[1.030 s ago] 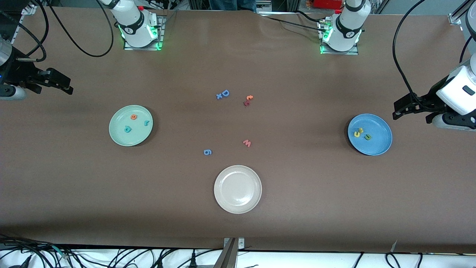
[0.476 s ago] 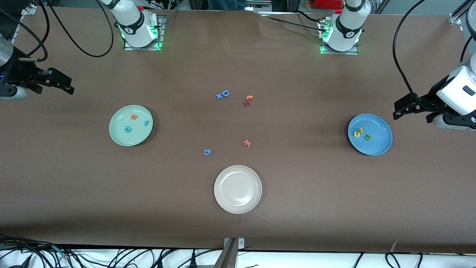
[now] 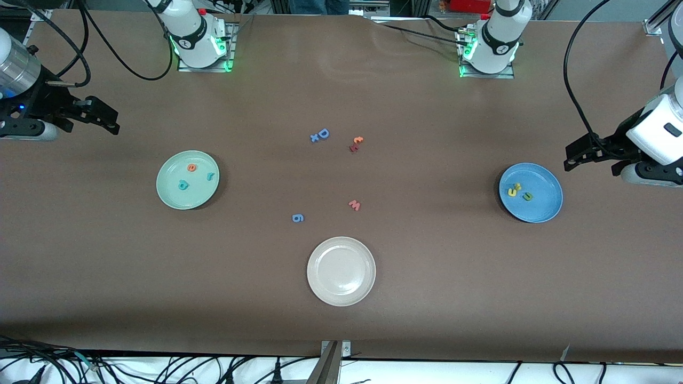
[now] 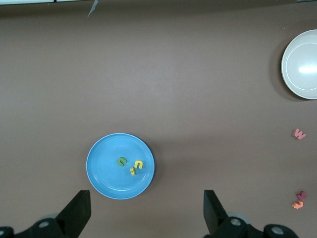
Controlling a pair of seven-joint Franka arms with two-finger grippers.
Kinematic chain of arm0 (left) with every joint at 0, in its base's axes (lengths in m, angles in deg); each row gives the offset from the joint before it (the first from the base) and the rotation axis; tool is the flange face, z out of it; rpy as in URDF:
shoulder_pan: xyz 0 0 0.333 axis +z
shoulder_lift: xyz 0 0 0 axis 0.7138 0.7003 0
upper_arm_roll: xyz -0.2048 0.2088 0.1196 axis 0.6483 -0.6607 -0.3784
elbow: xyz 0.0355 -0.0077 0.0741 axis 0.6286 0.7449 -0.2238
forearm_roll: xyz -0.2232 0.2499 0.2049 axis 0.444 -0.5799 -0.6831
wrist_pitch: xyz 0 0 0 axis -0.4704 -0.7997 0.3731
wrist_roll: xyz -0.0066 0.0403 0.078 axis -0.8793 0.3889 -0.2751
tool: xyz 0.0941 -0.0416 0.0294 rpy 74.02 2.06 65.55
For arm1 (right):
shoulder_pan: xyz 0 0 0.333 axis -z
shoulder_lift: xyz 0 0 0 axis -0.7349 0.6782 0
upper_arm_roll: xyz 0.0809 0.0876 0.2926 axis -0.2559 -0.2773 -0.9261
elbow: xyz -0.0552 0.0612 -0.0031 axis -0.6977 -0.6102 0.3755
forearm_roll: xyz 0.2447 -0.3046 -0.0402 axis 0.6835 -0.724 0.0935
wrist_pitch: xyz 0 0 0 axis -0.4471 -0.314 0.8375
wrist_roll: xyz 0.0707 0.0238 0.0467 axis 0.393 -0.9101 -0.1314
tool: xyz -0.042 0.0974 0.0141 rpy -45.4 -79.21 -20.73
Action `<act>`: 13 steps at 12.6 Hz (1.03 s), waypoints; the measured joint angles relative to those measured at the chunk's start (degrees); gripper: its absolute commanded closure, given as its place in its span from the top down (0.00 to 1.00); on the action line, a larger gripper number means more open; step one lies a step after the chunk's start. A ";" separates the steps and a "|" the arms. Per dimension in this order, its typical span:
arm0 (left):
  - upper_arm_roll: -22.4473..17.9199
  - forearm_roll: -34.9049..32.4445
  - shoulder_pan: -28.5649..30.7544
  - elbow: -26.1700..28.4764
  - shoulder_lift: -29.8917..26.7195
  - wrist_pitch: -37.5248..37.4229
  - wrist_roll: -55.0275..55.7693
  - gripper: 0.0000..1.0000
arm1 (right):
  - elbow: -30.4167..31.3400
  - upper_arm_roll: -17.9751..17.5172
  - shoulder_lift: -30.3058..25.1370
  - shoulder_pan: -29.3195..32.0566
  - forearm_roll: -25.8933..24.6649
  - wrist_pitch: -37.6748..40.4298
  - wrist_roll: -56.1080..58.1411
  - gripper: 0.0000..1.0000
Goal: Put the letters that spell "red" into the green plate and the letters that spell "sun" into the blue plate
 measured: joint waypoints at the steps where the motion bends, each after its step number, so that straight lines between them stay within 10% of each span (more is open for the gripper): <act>1: 0.00 0.00 0.00 0.00 0.00 -0.03 0.00 1.00 | 0.00 0.26 0.00 0.02 0.00 0.00 -0.04 1.00; 13: 10.74 -0.01 9.39 -0.49 -4.23 -0.57 1.11 1.00 | 0.00 1.44 0.11 0.02 0.04 -0.06 -0.11 1.00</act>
